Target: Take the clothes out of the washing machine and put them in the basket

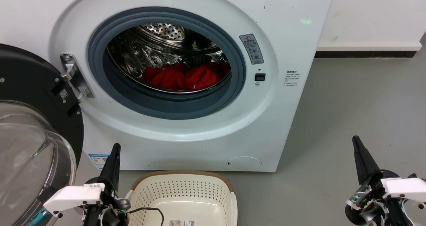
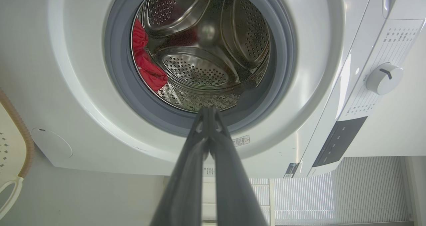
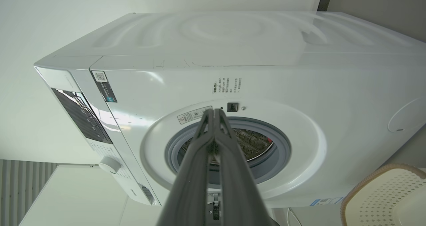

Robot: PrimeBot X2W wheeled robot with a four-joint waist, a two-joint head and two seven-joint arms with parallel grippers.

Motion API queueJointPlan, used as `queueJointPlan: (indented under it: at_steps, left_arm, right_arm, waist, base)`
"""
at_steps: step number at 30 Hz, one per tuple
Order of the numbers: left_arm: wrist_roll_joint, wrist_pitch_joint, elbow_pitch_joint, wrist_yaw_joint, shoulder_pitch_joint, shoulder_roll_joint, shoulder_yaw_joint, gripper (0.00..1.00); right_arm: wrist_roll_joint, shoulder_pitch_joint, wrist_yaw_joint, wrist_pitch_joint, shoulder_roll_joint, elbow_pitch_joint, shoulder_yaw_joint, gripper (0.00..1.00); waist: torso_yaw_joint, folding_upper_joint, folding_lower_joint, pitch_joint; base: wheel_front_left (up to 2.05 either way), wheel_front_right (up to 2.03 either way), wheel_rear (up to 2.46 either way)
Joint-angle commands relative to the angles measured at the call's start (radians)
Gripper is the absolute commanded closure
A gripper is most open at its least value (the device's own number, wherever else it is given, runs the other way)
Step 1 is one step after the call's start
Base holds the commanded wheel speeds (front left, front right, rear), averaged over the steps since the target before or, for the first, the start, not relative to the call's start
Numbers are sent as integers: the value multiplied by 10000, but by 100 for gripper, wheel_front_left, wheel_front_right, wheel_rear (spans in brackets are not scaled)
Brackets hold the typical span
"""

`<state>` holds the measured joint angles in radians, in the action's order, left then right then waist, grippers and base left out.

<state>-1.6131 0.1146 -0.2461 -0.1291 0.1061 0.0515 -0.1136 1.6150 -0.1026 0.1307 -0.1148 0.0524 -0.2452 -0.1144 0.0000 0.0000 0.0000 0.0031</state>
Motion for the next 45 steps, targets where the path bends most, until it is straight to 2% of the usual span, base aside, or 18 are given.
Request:
queueJointPlan:
  at_steps: [1,39,40,45]
  left_arm:
    - [4,18,3,-42,63,-23,-18,100]
    - [4,17,3,-42,62,-23,-17,100]
    - [2,-7,-28,2,-15,0,6,0]
    - [43,-122,-233,11,-298,-28,72,0]
  right_arm:
    - [-46,-123,0,-9,-32,-16,5,100]
    - [-45,-124,0,-7,-32,-16,5,100]
    - [2,18,2,4,0,-21,3,0]
    - [-36,278,0,103,-12,-232,64,0]
  waist:
    - [0,0,0,0]
    - [0,0,0,0]
    - [0,0,0,0]
    - [-1,0,0,4]
  base:
    - [0,0,0]
    - [0,0,0]
    - [0,0,0]
    - [0,0,0]
